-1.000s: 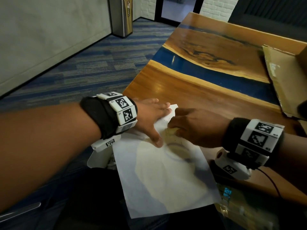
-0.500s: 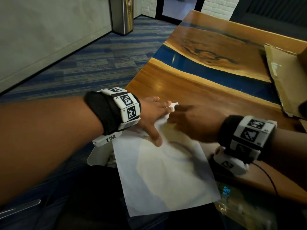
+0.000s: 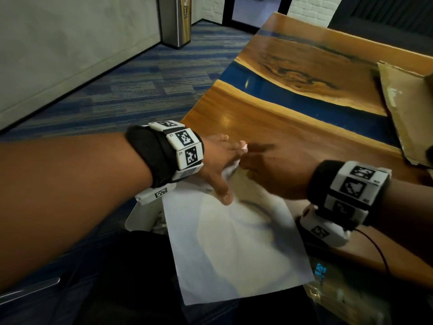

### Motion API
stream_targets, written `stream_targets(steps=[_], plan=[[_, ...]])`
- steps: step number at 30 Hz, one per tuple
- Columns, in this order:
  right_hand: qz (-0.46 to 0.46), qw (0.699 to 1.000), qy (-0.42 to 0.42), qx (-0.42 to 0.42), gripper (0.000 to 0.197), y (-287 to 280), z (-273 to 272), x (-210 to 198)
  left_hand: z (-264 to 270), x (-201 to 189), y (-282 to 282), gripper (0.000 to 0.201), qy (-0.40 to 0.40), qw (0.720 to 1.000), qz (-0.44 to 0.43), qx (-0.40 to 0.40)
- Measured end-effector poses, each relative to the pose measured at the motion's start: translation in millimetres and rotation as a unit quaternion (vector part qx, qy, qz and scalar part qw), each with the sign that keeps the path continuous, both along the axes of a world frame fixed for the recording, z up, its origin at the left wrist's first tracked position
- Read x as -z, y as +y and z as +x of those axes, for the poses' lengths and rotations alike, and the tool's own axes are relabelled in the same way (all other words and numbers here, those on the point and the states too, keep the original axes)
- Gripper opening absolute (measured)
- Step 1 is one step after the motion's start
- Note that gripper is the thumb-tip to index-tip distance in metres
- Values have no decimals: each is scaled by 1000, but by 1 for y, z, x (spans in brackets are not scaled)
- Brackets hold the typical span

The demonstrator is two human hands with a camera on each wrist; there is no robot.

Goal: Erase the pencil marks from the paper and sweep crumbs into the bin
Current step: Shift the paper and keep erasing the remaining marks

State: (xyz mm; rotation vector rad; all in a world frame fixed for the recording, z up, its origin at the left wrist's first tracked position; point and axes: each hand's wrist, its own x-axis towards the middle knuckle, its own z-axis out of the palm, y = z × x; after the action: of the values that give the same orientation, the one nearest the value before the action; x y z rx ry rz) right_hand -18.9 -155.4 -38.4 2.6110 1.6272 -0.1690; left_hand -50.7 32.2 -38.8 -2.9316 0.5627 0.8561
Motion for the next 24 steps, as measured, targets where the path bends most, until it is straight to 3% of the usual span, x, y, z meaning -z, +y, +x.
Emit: stream_targets(steps=[2, 6, 7, 11, 16, 21, 24], plan=[[-13, 998, 38, -45, 20, -2, -13, 1, 0, -1, -1, 125, 1, 1000, -1, 1], [-21, 997, -16, 73, 27, -6, 21, -4, 5, 7, 2, 132, -2, 1000, 15, 11], [-15, 997, -15, 70, 26, -7, 20, -3, 6, 8, 3, 133, -4, 1000, 12, 14], [-21, 996, 52, -76, 24, -5, -19, 2, 12, 16, 5, 137, -9, 1000, 7, 21], [-25, 999, -20, 43, 26, -15, 23, -1, 12, 16, 7, 141, -2, 999, 22, 23], [-23, 993, 65, -92, 28, -13, -13, 4, 18, 22, 8, 155, -5, 999, 25, 33], [-26, 999, 11, 26, 31, -15, 17, -5, 15, 18, 7, 147, -8, 999, 38, 36]])
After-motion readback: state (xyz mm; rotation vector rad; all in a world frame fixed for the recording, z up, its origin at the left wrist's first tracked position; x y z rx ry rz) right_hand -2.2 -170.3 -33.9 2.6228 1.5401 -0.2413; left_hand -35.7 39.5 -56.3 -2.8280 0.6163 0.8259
